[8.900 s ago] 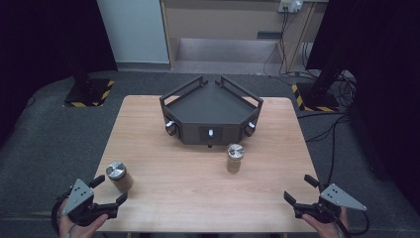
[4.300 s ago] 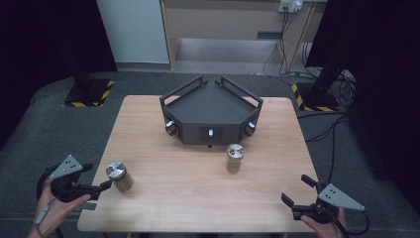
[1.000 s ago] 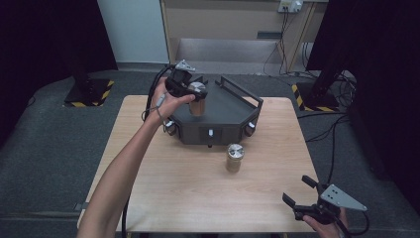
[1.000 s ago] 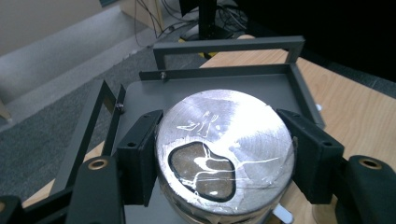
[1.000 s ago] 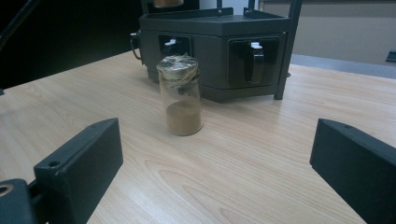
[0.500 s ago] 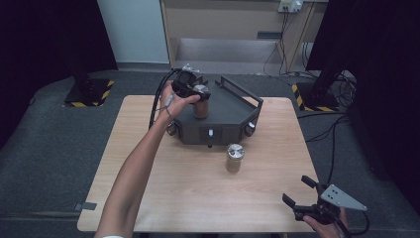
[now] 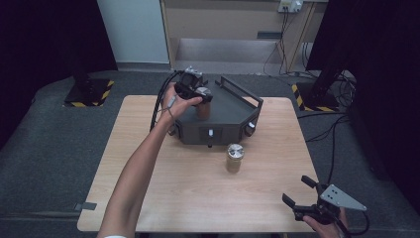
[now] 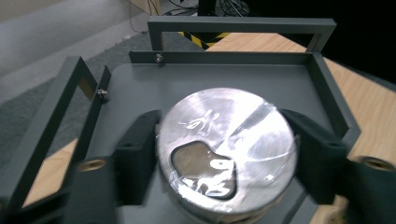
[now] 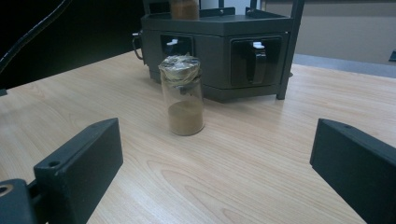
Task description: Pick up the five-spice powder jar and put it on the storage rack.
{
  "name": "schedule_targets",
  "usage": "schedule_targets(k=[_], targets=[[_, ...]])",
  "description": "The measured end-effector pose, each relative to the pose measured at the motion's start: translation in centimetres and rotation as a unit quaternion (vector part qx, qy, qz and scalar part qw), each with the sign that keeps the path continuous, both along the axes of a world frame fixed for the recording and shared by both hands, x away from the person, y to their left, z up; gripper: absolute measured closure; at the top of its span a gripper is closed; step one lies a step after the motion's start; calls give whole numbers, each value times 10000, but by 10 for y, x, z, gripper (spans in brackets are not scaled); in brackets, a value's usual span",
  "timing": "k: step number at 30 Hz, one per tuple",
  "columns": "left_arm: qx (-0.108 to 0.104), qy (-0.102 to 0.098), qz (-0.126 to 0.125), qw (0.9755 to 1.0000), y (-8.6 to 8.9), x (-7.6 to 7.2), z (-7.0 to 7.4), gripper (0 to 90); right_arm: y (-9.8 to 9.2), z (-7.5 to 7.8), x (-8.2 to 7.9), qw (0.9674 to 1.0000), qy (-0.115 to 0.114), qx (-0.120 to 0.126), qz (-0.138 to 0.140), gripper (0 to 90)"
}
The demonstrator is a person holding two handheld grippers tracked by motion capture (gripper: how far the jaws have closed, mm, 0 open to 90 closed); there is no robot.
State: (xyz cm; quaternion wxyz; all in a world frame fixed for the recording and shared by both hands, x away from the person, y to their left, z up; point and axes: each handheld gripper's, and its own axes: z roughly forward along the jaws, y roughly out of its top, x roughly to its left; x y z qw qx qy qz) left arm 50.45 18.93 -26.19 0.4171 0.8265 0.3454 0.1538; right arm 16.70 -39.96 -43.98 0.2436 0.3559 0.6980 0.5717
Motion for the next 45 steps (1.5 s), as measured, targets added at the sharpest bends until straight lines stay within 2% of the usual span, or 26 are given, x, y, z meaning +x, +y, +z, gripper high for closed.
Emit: schedule_targets(k=[1,2,4,8,12,16,20,24,27,29,35,37,40,45], targets=[[-80,98,12,9999,2,1,0,147,0,0,0,10000,0,6,2,30],[-180,84,38,9998,3,0,-1,124,0,0,0,10000,5,7,1,29],[-210,-36,100,9997,5,-6,1,81,0,0,0,10000,-6,3,-1,29],[-376,-145,142,9991,14,-12,8,70,0,0,0,10000,4,5,-5,29],[-641,-189,137,9977,23,-20,15,55,1,0,0,10000,8,-7,2,30],[-635,-364,60,9973,27,-34,26,53,1,0,1,10000,5,-15,17,29],[-810,-515,6,9954,36,-48,34,51,1,1,1,10000,-2,-33,19,30],[-846,-658,-114,9942,43,-64,42,50,2,1,1,10000,2,-42,13,30],[-782,-743,-229,9939,46,-77,51,49,2,1,0,10000,0,-39,6,30],[-781,-863,-325,9927,49,-90,58,49,1,1,0,10000,5,-37,-10,30],[-783,-1054,-496,9901,61,-116,72,42,3,1,0,10000,0,-58,-4,30],[-852,-1175,-466,9883,66,-127,72,43,3,1,0,10000,3,-63,1,31],[-818,-1237,-404,9881,74,-141,73,43,2,1,0,10000,2,-39,-10,31],[-897,-1300,-410,9866,90,-161,73,42,3,1,0,10000,7,-55,-7,31]])
